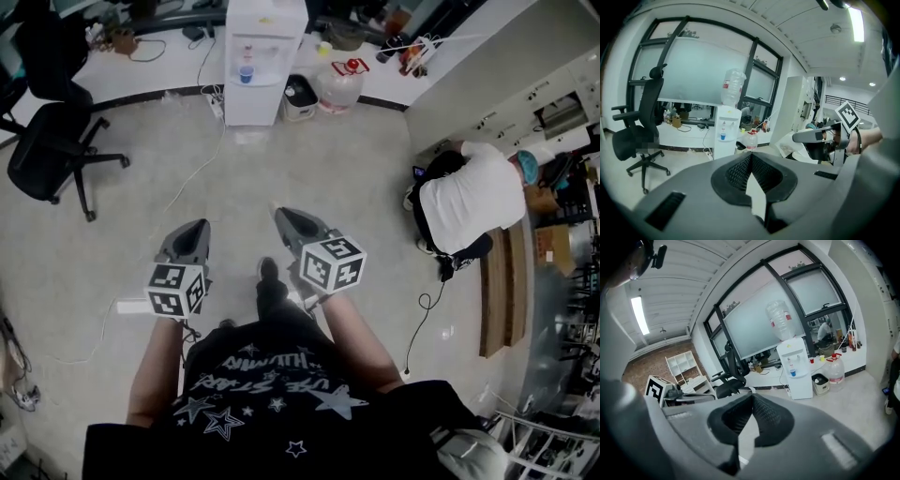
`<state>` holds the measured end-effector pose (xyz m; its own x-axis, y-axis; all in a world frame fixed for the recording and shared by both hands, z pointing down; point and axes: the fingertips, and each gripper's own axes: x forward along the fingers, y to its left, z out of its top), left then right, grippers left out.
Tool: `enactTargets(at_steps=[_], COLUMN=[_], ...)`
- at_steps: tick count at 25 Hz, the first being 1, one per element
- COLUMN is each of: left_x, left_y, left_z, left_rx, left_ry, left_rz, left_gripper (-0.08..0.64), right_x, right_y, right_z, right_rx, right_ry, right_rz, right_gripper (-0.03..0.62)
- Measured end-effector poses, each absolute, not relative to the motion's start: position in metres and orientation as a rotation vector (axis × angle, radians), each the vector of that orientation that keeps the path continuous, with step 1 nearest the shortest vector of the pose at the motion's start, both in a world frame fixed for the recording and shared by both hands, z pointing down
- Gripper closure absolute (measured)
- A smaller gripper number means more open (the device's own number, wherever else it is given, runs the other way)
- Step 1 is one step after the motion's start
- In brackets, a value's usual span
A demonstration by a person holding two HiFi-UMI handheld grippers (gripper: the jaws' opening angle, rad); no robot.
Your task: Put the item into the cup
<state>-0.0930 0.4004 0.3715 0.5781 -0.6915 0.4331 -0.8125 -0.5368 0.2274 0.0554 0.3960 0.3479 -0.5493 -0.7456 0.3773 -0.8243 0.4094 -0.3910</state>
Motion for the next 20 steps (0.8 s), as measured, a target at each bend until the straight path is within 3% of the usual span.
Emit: enactTargets(at_steps=[20], left_x=[0.009], left_y=[0.271], left_z=[0.37], left_rx=[2.329], left_ry=[-1.315], left_rz=[0.36], left_gripper=[0.554], right_x=[0.171], right_y=[0.276], right_z=[0.349], right_rx=[1.332], right_ry=[-2.57], right_rz=[0.855], right_gripper=[0.591])
